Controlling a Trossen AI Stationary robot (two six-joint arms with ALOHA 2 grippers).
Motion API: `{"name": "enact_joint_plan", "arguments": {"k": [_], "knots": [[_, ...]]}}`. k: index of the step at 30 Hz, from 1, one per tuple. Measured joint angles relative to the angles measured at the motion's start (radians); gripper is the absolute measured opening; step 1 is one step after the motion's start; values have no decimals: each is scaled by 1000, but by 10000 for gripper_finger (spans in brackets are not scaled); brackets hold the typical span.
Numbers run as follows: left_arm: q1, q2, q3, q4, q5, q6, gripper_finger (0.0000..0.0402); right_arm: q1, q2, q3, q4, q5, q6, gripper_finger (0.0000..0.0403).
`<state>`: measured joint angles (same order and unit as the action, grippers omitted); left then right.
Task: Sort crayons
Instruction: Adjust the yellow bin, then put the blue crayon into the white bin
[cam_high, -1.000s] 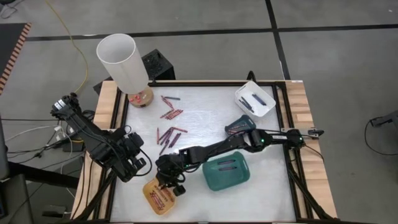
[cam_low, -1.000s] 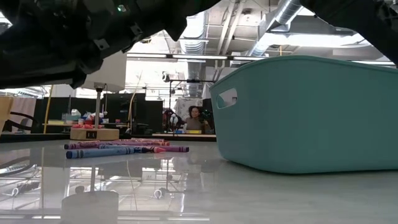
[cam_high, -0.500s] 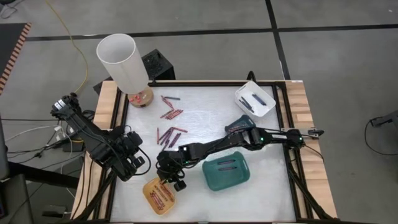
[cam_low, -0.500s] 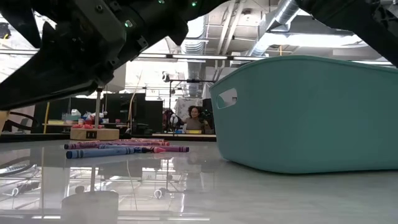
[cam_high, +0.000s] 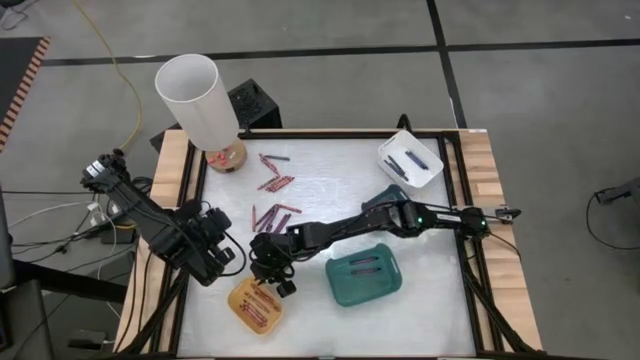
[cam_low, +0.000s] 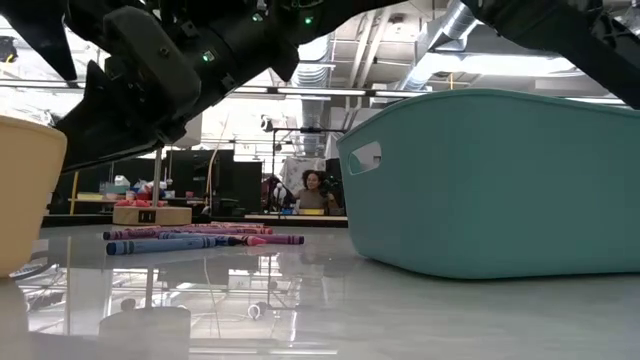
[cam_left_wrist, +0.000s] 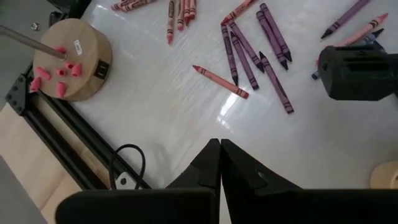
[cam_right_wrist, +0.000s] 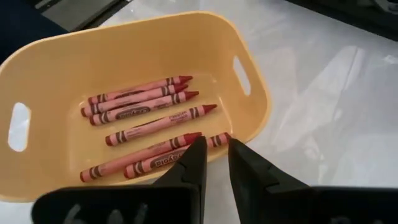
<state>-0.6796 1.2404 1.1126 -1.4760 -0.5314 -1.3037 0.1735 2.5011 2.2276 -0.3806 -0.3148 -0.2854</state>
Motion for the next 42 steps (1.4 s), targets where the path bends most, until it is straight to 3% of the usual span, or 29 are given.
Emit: {"name": "enact_joint_plan", "arguments": {"k": [3, 8, 15, 22, 29, 34, 38, 42], "knots": [[4, 0, 0, 0, 0, 2, 0, 4, -14, 0, -44, -5, 7, 75], [5, -2, 0, 6, -12, 13, 0, 38, -131, -2, -276, 7, -38, 75], [0, -38, 0, 116, -87, 103, 0, 48, -273, 2, -591, 326, -143, 75], [-44, -94, -66, 218, -184, 140, 0, 1, -285, -3, -668, 298, -181, 75], [-92, -232, -293, 379, -232, 81, 0, -36, -284, -107, -425, 203, -264, 75], [-92, -343, -414, 445, -303, 43, 6, -67, -284, -222, -176, 63, -286, 75], [-94, -407, -452, 479, -354, 34, 36, -91, -284, -306, -34, -21, -300, 76], [-94, -421, -461, 539, -400, 96, 87, -101, -278, -369, -2, -85, -299, 87]]}}
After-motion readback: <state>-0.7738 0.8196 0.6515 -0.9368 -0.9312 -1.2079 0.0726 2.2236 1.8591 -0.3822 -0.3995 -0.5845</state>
